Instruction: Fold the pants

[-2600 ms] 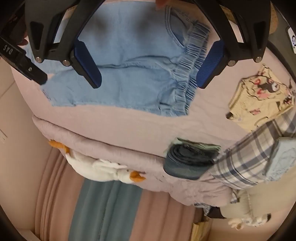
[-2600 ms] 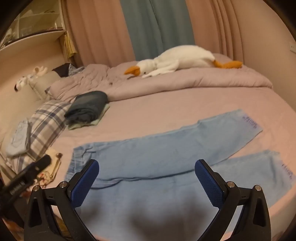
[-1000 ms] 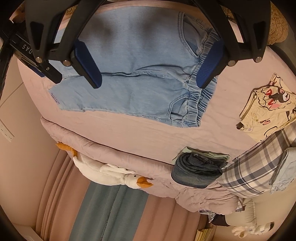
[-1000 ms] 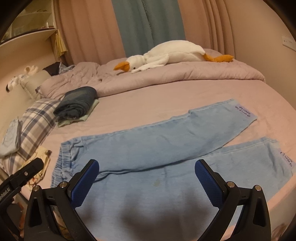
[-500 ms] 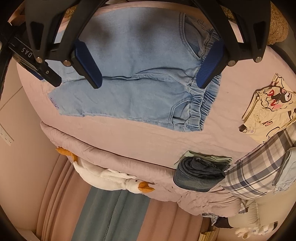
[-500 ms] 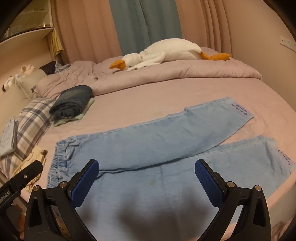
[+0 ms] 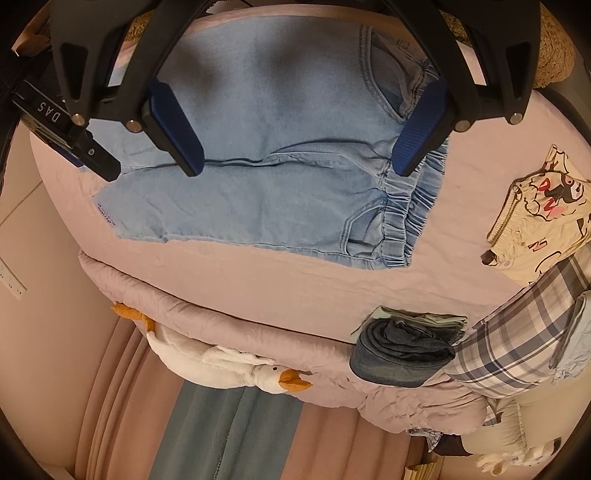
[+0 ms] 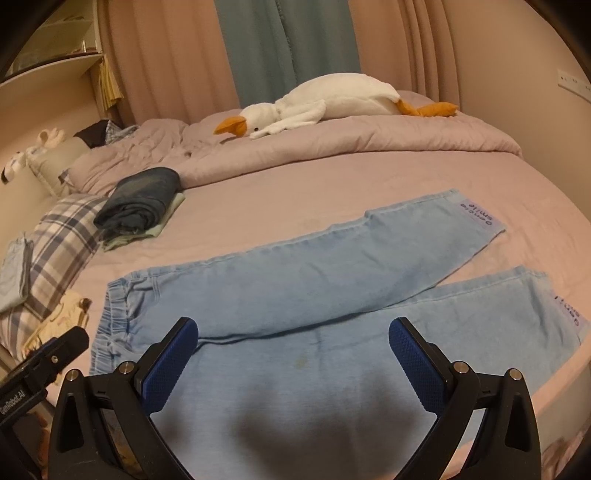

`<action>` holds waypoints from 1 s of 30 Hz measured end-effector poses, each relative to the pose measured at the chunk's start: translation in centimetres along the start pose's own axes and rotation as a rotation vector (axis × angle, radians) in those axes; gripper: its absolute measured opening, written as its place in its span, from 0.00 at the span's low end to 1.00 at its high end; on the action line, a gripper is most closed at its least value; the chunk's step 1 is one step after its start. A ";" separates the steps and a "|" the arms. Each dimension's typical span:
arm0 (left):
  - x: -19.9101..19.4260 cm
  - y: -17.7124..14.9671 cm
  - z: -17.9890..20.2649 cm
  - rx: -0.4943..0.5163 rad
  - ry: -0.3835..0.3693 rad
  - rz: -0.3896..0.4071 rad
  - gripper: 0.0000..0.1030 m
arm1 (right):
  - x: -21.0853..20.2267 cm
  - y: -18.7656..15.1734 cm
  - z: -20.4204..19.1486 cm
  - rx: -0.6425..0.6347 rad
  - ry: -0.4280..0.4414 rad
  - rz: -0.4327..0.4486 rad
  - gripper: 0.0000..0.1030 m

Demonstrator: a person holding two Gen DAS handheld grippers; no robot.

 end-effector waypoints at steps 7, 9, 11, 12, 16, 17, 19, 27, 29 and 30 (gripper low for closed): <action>0.1 -0.1 0.1 0.007 0.001 -0.003 0.98 | 0.1 0.1 0.4 0.011 -0.003 -0.002 1.00; 0.1 -0.2 0.1 0.009 0.000 -0.005 0.98 | 0.1 0.0 0.5 0.014 -0.007 -0.003 1.00; 0.2 -0.2 0.1 0.009 0.000 -0.009 0.98 | 0.1 0.0 0.5 0.015 -0.009 -0.005 1.00; 0.2 -0.3 0.1 0.009 0.000 -0.011 0.98 | 0.1 0.0 0.5 0.016 -0.009 -0.005 1.00; 0.2 -0.3 0.1 0.010 0.000 -0.012 0.98 | 0.2 0.1 0.5 0.015 -0.009 -0.005 1.00; 0.2 -0.3 0.1 0.010 0.000 -0.013 0.98 | 0.2 0.0 0.5 0.015 -0.009 -0.005 1.00; 0.2 -0.3 0.1 0.010 0.000 -0.012 0.98 | 0.2 0.0 0.5 0.015 -0.010 -0.006 1.00; 0.2 -0.5 0.1 0.009 0.002 -0.015 0.98 | 0.1 0.1 0.4 0.014 -0.010 -0.007 1.00; 0.2 -0.5 0.1 0.009 0.000 -0.015 0.98 | 0.1 0.1 0.5 0.014 -0.011 -0.007 1.00; 0.2 -0.4 0.2 0.009 0.001 -0.015 0.98 | 0.1 0.0 0.5 0.014 -0.011 -0.007 1.00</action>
Point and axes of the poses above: each gripper's, at about its wrist camera, not at the fingertips, and x roughly the way its jaws point, z to its right, y to its top, the point moved 8 cm from there along x, roughly the way its jaws point, and after that the axes turned 10 degrees about -y, right-handed, at the moved point
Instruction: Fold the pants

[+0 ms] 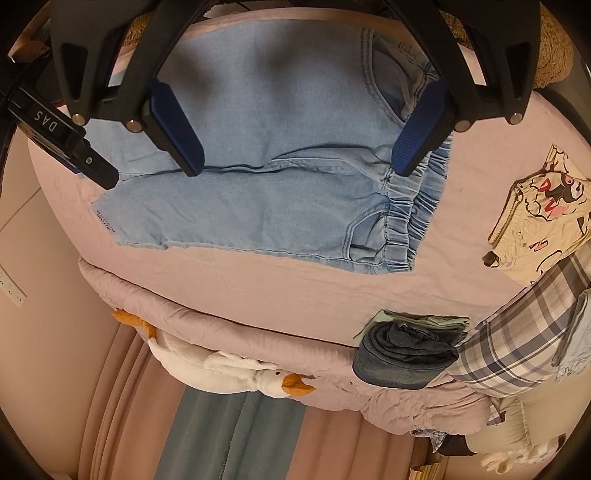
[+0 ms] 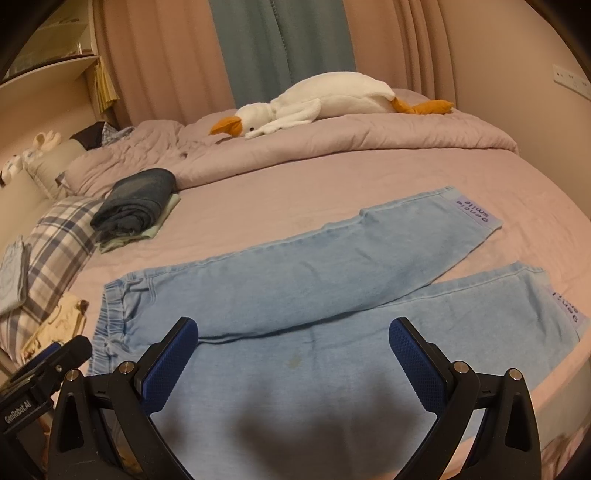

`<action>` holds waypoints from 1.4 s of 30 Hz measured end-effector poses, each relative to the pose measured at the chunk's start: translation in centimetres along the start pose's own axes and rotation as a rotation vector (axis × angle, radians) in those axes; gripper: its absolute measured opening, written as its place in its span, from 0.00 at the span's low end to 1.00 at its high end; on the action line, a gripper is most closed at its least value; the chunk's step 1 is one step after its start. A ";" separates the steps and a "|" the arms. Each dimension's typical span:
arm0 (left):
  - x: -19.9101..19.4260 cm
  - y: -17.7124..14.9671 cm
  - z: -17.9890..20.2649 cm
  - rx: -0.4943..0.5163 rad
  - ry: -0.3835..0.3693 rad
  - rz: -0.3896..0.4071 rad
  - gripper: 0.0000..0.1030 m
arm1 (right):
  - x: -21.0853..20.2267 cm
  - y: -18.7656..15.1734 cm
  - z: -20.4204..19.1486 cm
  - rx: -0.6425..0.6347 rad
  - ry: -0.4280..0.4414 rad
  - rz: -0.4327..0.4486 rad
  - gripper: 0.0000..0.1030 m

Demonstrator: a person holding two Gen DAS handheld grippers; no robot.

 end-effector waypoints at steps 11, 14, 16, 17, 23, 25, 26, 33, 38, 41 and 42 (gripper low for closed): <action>0.0 -0.3 0.0 -0.003 -0.002 -0.008 0.98 | 0.0 -0.1 0.0 -0.002 -0.001 0.000 1.00; 0.1 -0.3 0.0 -0.003 -0.002 -0.008 0.98 | 0.0 -0.1 0.0 -0.002 -0.001 0.000 1.00; 0.2 -0.2 0.0 -0.001 -0.003 -0.010 0.98 | 0.0 -0.1 0.0 -0.003 -0.001 -0.001 1.00; 0.2 -0.2 0.0 -0.001 -0.004 -0.011 0.98 | 0.0 -0.1 0.0 -0.003 -0.001 -0.002 1.00; 0.8 -0.3 -0.3 -0.003 -0.012 -0.023 0.98 | 0.3 -0.3 0.2 -0.009 -0.010 -0.004 1.00; 1.4 -0.5 -0.7 -0.013 -0.009 -0.036 0.98 | 0.5 -0.3 0.2 -0.010 -0.013 -0.008 1.00; 1.7 -0.6 -0.9 -0.018 -0.006 -0.044 0.97 | 0.6 -0.3 0.3 -0.011 -0.017 -0.010 1.00; 3.8 -1.4 -2.4 -0.050 0.015 -0.097 0.89 | 1.4 -0.3 0.4 -0.009 -0.036 -0.031 1.00; 4.8 -1.6 -3.0 -0.069 0.017 -0.117 0.83 | 2.1 -0.4 0.7 -0.002 -0.046 -0.047 1.00; 5.5 -1.6 -3.3 -0.081 0.021 -0.135 0.79 | 2.6 -0.5 1.1 0.005 -0.052 -0.059 1.00; 5.6 -1.5 -3.3 -0.087 0.018 -0.143 0.76 | 2.7 -0.5 1.2 0.008 -0.054 -0.064 1.00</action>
Point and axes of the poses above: each gripper's, at about its wrist camera, not at the fingertips, and x roughly the way its jaws point, z to its right, y to its top, the point moved 8 cm from there along x, roughly the way its jaws point, and after that the axes turned 10 degrees about -y, right-handed, at the moved point
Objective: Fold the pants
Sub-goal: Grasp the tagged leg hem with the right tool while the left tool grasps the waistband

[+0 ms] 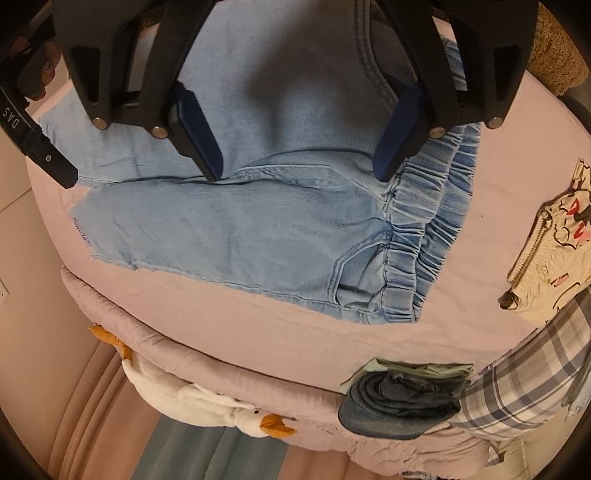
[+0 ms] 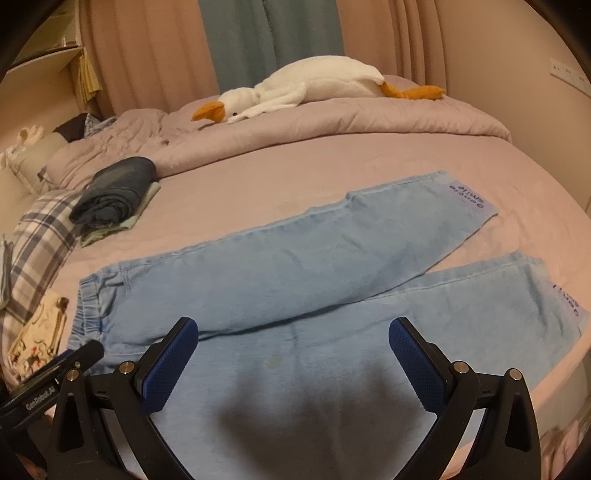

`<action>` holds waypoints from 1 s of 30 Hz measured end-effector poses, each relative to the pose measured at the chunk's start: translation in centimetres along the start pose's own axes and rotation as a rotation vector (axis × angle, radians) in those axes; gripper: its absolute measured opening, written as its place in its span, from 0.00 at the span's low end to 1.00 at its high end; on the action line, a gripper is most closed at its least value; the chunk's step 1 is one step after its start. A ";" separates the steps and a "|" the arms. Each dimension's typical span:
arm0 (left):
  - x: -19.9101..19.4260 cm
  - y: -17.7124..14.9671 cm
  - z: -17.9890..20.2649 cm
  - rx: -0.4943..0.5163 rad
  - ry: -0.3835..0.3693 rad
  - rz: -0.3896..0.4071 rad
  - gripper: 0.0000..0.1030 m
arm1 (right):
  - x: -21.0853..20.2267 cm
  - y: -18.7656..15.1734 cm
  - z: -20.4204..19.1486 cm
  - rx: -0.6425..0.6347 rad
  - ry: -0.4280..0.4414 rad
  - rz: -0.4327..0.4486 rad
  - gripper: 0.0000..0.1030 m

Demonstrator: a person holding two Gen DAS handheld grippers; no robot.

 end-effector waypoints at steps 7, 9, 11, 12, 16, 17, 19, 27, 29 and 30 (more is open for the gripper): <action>0.0 2.8 2.2 -0.002 -0.067 0.004 0.76 | 0.6 1.5 0.8 0.028 0.004 -0.014 1.00; 0.7 3.8 2.5 -0.019 -0.074 0.002 0.77 | 0.9 2.6 1.1 0.054 0.046 -0.018 1.00; 1.9 4.4 2.1 -0.037 -0.074 -0.011 0.77 | 2.0 3.9 1.8 0.103 0.109 -0.056 1.00; 2.5 4.4 1.7 -0.045 -0.059 -0.029 0.76 | 2.7 4.4 2.1 0.128 0.130 -0.079 1.00; 5.4 4.6 -0.8 -0.085 0.020 -0.099 0.61 | 7.1 7.4 4.4 0.235 0.110 -0.179 0.99; 5.9 4.7 -1.1 -0.092 0.020 -0.105 0.60 | 8.7 8.4 5.1 0.256 0.075 -0.204 0.98; 7.2 4.7 -2.1 -0.088 0.041 -0.125 0.54 | 11.1 9.6 6.0 0.292 0.044 -0.246 0.93; 7.7 4.7 -6.3 -0.123 0.153 -0.123 0.33 | 18.0 11.1 7.5 0.370 -0.094 -0.377 0.91; 7.6 4.7 -6.5 -0.134 0.134 -0.127 0.33 | 19.6 11.3 7.4 0.361 -0.149 -0.399 0.91; 7.5 4.7 -6.5 -0.142 0.125 -0.127 0.32 | 20.5 11.4 7.5 0.359 -0.174 -0.416 0.91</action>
Point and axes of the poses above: each gripper's, at about its wrist camera, not at the fingertips, and x roughly the way its jaws point, z to its right, y to its top, the point moved 8 cm from there along x, roughly the way its jaws point, and after that the axes turned 10 degrees about -y, right-handed, at the moved point
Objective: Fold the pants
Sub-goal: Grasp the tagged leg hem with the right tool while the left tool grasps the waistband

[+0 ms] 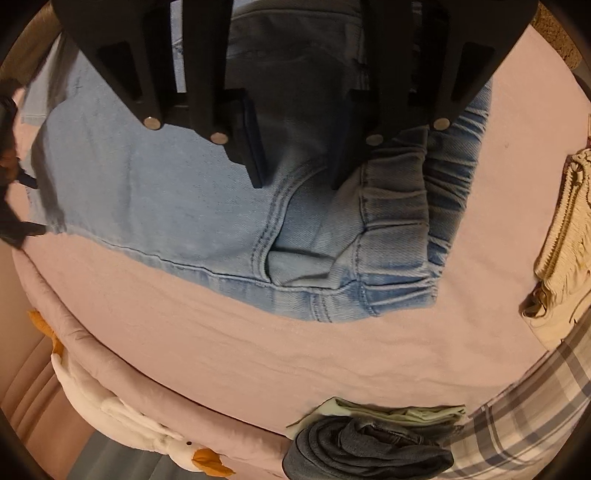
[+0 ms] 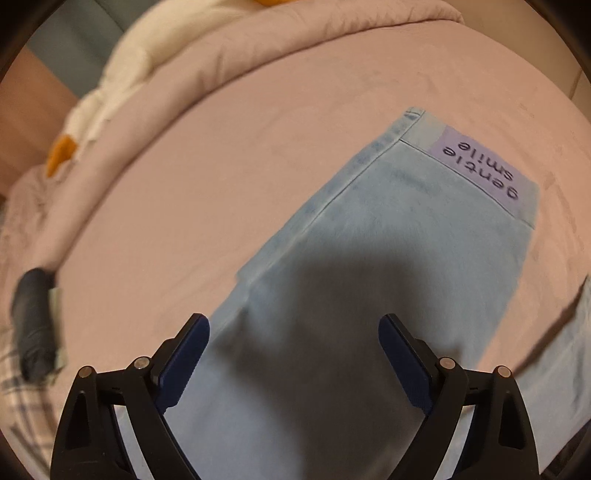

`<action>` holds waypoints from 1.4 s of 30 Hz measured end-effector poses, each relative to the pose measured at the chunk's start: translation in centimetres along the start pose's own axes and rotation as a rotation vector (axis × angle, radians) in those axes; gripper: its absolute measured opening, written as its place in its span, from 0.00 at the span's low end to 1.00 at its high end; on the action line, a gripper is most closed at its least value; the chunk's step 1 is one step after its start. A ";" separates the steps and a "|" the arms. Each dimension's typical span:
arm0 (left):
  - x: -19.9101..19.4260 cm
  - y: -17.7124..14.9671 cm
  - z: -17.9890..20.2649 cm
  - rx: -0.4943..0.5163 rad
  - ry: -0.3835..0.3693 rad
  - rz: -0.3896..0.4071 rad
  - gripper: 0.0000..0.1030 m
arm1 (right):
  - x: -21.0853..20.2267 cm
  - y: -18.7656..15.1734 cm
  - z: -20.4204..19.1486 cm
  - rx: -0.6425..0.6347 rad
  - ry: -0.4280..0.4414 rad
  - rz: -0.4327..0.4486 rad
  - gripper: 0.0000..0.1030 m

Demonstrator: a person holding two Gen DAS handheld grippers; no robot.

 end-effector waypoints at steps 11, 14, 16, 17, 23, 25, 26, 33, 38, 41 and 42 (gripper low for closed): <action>-1.8 -0.3 2.3 -0.070 -0.137 -0.034 0.44 | 2.1 1.5 -1.6 -0.035 -0.133 0.019 0.85; -2.4 -0.4 3.6 -0.071 -0.162 -0.027 0.59 | 0.7 1.4 -1.2 -0.042 -0.159 0.052 0.55; -2.7 -0.4 4.4 -0.064 -0.164 -0.029 0.64 | -0.3 1.2 -1.3 -0.055 -0.122 0.059 0.30; -2.8 -0.4 4.8 -0.066 -0.170 -0.032 0.65 | -0.9 0.9 -1.3 -0.048 -0.080 0.050 0.16; -3.2 0.4 7.5 -0.107 -0.244 -0.044 0.72 | -8.5 -3.1 2.1 0.046 0.163 0.164 0.11; -3.1 0.9 8.5 -0.130 -0.262 -0.060 0.72 | -10.9 -5.6 3.7 0.052 0.228 0.205 0.10; -2.9 1.2 9.0 -0.141 -0.274 -0.066 0.72 | -11.5 -6.5 4.5 0.062 0.249 0.211 0.10; 1.3 3.1 12.7 -0.138 -0.237 -0.150 0.73 | -8.9 -13.0 10.4 0.021 0.243 0.186 0.10; 6.0 3.3 11.6 -0.176 -0.130 -0.265 0.68 | -7.9 -11.6 11.2 0.020 0.276 0.189 0.10; 5.3 3.7 10.1 -0.199 -0.084 -0.207 0.18 | -7.8 -11.6 11.2 0.002 0.271 0.198 0.10; 4.4 3.8 10.3 -0.190 -0.125 -0.206 0.17 | -7.7 -11.6 11.2 0.000 0.269 0.194 0.10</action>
Point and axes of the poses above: each gripper's, at about its wrist camera, not at the fingertips, and x roughly the way its jaws point, z to its right, y to its top, the point moved 8 cm from there along x, roughly the way its jaws point, and after that the axes turned 10 degrees about -y, right-handed, at the moved point
